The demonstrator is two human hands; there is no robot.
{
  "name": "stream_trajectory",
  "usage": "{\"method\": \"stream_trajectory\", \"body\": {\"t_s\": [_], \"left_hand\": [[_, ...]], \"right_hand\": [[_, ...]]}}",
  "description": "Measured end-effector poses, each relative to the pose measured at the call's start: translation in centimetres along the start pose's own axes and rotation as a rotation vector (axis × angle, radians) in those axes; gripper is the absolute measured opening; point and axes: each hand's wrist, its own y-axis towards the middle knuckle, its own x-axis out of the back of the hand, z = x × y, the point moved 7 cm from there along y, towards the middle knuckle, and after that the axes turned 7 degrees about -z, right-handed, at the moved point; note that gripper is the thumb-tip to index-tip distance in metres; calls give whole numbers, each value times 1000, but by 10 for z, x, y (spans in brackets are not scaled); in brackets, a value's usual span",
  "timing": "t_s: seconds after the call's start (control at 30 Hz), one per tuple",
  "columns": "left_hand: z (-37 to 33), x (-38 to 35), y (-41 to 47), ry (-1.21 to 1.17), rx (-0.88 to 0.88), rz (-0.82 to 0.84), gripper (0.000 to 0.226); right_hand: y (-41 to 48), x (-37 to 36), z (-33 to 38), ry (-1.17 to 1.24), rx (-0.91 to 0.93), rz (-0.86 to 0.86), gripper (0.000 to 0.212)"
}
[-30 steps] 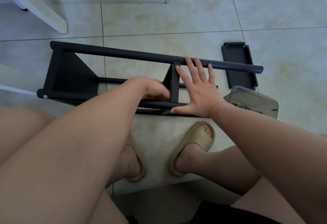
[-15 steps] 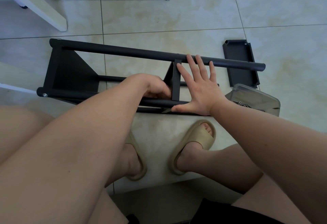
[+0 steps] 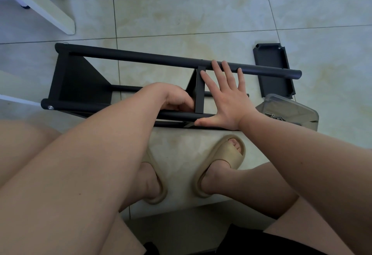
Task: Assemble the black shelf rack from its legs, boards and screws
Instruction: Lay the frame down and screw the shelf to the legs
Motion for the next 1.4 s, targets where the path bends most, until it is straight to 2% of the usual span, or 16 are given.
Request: {"method": "stream_trajectory", "body": {"t_s": [0.13,0.2,0.43,0.6,0.7,1.07,1.4], "left_hand": [[4,-4,0,-68,-23,142,23],[5,-5,2,-108,-27,161,24],[3,-7,-1,-69,20,156,19],[-1,-5,-1,-20,0,59,16],[-2,-4,-1,-14,9,34,30],[-6,-6,3,-86,0,62,16],[2,-5,10,-107,-23,79,48]], "right_hand": [[0,0,0,-8,0,4,132],[0,0,0,-8,0,6,132],[1,0,0,-9,0,15,132],[1,0,0,1,1,6,132],[1,1,0,0,1,6,132],[1,1,0,-7,2,15,132],[1,0,-1,-3,3,0,132]]}}
